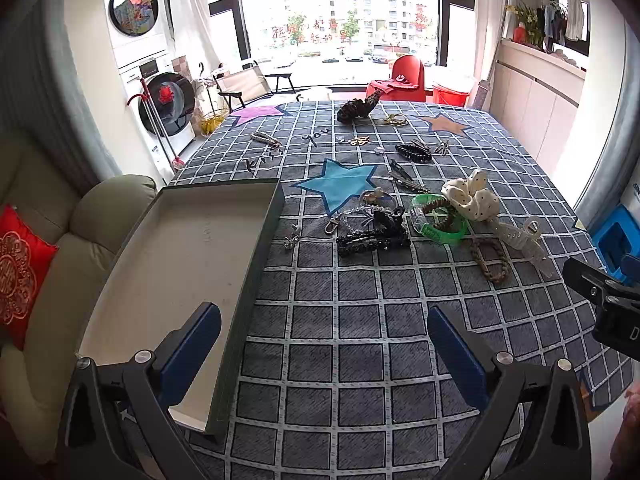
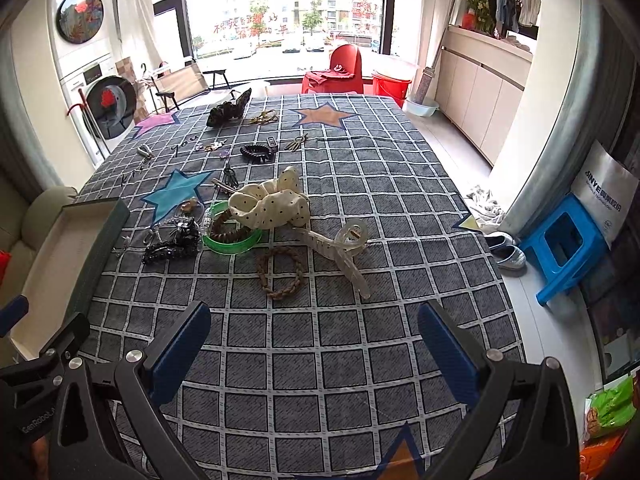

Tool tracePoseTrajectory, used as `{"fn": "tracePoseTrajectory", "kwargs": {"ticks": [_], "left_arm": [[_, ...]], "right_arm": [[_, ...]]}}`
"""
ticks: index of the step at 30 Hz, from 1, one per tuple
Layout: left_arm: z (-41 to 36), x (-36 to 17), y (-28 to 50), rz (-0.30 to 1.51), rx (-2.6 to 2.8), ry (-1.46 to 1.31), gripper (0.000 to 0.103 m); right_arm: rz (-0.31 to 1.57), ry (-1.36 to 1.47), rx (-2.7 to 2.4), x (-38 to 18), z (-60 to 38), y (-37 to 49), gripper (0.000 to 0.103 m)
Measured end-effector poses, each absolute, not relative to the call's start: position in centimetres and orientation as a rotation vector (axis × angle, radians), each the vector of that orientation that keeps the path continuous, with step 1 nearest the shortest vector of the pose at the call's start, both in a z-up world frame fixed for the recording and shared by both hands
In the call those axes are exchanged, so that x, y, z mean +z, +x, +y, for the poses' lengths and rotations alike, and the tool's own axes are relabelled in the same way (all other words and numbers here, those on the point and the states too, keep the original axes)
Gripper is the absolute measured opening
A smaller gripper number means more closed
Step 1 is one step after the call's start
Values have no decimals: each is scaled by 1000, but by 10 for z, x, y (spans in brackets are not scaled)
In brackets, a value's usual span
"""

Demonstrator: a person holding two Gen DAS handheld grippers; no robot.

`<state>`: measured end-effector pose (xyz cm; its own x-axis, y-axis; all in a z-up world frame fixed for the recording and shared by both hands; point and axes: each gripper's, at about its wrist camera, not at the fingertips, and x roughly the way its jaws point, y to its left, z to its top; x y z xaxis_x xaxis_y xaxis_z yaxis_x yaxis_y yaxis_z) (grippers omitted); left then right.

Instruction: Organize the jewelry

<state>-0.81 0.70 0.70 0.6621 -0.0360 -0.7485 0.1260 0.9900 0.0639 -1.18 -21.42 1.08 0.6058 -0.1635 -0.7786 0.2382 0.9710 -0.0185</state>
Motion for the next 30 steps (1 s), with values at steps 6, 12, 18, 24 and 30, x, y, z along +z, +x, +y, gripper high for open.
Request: {"fn": "tracePoseTrajectory", "kwargs": {"ticks": [6, 12, 18, 24, 30], "left_arm": [[7, 7, -8, 843, -91, 113, 103], [7, 7, -7, 844, -86, 114, 103], [7, 6, -6, 847, -81, 116, 103], [6, 5, -6, 849, -81, 118, 103], [3, 4, -6, 855, -87, 120, 103]], "right_arm": [[892, 94, -235, 10, -216, -12, 103], [893, 93, -235, 10, -216, -12, 103], [893, 95, -232, 9, -216, -12, 103], [893, 95, -233, 10, -216, -12, 103], [890, 95, -234, 8, -216, -11, 103]]}}
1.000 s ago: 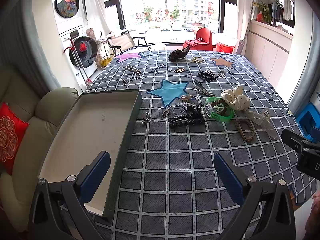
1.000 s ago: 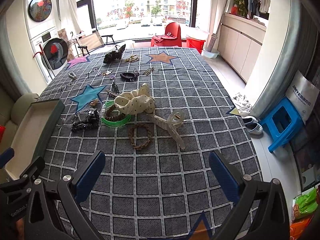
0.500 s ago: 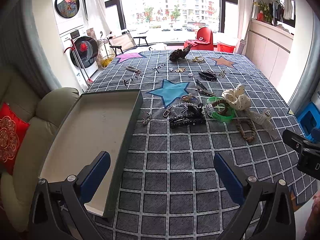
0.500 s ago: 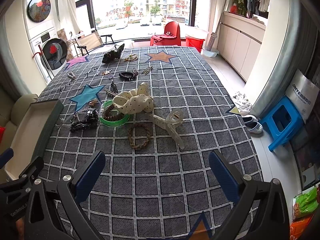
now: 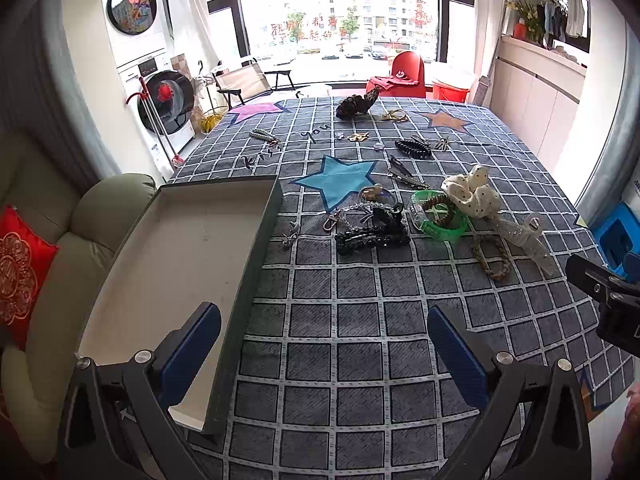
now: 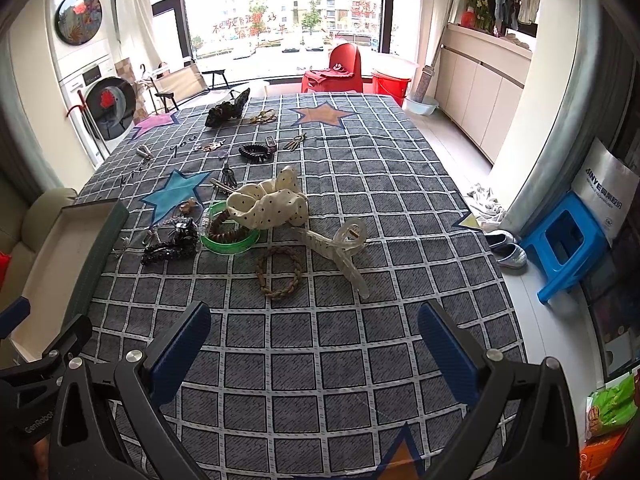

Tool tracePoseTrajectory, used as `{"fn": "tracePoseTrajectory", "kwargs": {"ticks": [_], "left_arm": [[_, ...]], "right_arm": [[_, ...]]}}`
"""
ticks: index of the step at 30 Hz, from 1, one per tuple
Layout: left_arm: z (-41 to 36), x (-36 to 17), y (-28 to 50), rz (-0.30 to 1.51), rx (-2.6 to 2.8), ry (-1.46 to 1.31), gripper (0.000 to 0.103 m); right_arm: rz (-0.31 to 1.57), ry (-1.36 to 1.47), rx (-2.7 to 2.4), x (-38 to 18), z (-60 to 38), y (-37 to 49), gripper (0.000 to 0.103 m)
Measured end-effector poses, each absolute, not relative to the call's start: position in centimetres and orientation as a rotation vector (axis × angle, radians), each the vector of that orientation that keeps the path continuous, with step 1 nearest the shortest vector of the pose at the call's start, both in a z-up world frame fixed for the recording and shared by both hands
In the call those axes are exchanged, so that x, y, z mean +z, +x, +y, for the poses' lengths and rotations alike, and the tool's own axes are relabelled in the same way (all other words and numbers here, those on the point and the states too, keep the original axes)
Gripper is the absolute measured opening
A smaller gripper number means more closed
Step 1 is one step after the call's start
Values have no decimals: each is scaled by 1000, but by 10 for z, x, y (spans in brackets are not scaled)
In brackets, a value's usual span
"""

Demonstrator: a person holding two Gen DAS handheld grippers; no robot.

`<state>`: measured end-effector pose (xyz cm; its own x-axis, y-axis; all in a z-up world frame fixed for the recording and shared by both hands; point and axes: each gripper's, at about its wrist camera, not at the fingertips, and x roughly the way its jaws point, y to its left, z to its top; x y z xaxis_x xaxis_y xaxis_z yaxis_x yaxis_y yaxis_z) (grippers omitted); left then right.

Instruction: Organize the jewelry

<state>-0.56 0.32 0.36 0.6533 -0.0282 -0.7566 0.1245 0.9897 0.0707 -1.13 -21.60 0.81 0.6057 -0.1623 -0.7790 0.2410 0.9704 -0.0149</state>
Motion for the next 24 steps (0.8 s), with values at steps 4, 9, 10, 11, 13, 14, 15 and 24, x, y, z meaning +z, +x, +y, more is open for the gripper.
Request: {"fn": "tracePoseTrajectory", "kwargs": {"ticks": [4, 9, 10, 11, 13, 14, 15, 24], "left_arm": [[2, 4, -6, 856, -90, 124, 103], [0, 4, -6, 859, -91, 126, 103], [0, 4, -6, 861, -92, 126, 103], [0, 4, -6, 861, -93, 126, 103], [-1, 4, -5, 862, -94, 128, 103], [-1, 4, -5, 863, -94, 128, 103], [-1, 4, -5, 863, -94, 128, 103], [-2, 2, -4, 868, -94, 128, 103]], "right_arm": [[891, 95, -234, 9, -216, -11, 103], [891, 96, -234, 9, -216, -11, 103], [890, 96, -234, 9, -216, -11, 103], [890, 95, -234, 9, -216, -11, 103], [890, 96, -234, 9, -216, -11, 103], [890, 96, -234, 9, -216, -11, 103], [890, 95, -234, 9, -216, -11, 103], [896, 99, -235, 8, -218, -10, 103]]}}
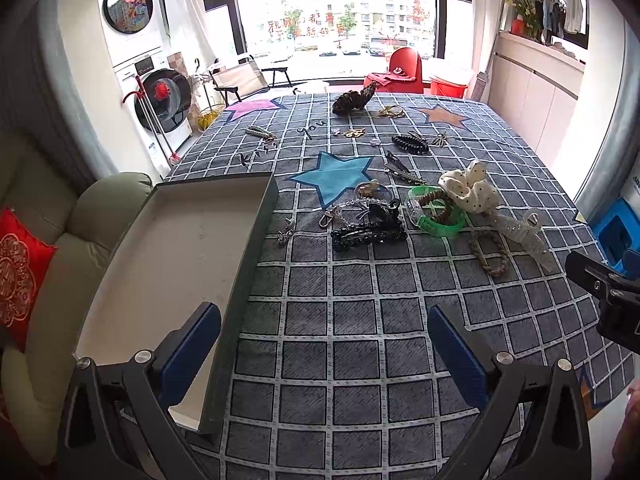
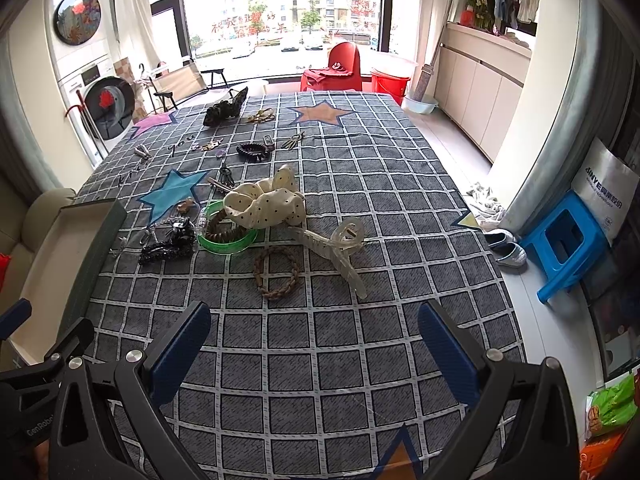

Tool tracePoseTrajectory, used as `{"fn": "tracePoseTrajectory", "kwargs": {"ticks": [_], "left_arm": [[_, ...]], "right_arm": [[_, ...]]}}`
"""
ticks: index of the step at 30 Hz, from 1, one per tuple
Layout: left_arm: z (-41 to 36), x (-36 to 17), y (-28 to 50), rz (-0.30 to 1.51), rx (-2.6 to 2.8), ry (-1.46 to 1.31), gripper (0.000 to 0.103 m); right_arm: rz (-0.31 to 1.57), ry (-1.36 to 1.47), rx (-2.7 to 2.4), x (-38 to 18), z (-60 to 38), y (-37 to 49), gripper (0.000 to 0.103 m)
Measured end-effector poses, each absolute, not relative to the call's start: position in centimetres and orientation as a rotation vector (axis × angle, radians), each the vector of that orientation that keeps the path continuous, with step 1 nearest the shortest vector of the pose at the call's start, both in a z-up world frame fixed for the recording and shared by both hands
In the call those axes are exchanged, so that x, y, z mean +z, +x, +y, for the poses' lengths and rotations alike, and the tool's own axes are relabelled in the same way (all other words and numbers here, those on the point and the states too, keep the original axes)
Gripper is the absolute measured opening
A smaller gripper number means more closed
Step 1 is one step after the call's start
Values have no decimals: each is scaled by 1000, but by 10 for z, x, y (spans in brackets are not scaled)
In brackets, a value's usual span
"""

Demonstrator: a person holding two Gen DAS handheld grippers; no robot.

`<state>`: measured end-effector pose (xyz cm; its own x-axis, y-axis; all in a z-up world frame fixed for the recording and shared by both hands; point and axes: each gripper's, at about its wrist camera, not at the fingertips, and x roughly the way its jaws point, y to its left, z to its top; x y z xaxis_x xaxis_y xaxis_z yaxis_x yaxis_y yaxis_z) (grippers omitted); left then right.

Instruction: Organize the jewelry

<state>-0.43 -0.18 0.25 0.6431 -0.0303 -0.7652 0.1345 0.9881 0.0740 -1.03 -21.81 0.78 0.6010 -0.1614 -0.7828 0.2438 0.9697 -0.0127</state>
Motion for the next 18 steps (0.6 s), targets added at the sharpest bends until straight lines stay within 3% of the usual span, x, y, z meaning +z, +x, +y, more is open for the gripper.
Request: {"fn": "tracePoseTrajectory", "kwargs": {"ticks": [18], "left_arm": [[2, -10, 2, 919, -105, 114, 103]], "right_arm": [[907, 104, -247, 0, -226, -12, 103]]}}
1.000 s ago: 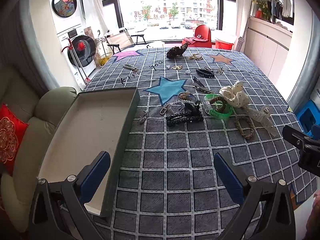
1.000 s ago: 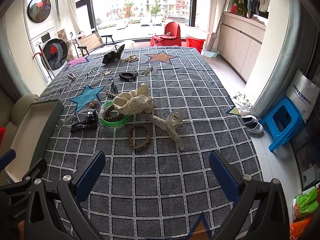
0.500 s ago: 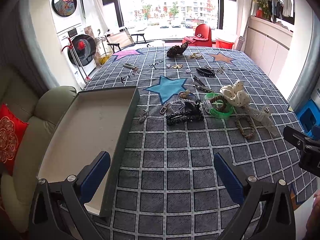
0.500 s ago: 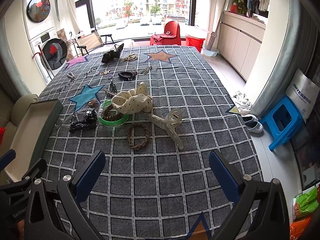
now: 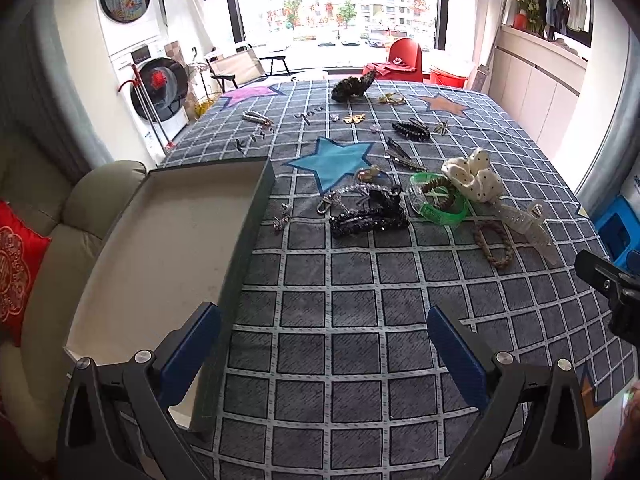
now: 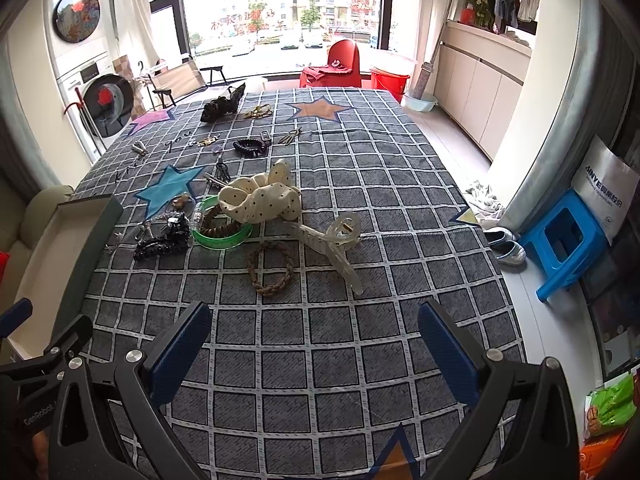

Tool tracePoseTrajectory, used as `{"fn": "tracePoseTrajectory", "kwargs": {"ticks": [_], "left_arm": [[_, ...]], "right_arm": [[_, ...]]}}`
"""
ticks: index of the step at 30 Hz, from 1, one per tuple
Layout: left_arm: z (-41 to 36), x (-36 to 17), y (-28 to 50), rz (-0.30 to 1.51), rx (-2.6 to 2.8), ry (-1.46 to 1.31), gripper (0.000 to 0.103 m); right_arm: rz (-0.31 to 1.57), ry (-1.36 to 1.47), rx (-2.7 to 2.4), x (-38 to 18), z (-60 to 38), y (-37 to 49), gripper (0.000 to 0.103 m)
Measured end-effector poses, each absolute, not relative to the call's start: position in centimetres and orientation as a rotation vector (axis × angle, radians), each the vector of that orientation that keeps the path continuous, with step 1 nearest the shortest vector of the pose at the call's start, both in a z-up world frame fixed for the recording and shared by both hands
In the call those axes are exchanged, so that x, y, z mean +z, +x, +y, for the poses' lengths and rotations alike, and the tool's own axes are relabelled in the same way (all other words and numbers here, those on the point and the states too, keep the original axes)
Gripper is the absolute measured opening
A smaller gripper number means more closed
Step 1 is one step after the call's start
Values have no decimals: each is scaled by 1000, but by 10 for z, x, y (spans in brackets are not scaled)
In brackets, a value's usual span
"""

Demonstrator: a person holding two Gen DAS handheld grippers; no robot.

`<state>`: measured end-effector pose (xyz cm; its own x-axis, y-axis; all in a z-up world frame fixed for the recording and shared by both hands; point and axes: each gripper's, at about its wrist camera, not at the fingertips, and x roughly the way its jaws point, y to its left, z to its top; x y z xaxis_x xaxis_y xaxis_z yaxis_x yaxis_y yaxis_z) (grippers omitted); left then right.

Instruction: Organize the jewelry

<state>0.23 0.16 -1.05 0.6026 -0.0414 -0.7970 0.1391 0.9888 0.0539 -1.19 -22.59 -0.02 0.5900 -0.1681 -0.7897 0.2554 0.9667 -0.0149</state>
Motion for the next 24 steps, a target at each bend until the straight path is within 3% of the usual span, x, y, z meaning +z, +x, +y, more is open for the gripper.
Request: {"fn": "tracePoseTrajectory", "kwargs": {"ticks": [18, 24], "left_arm": [[-1, -52, 41, 1048, -158, 17, 103], [-19, -47, 65, 1026, -236, 33, 103]], "right_arm": [[967, 198, -287, -34, -283, -1, 103], [980, 192, -236, -43, -289, 20, 98]]}}
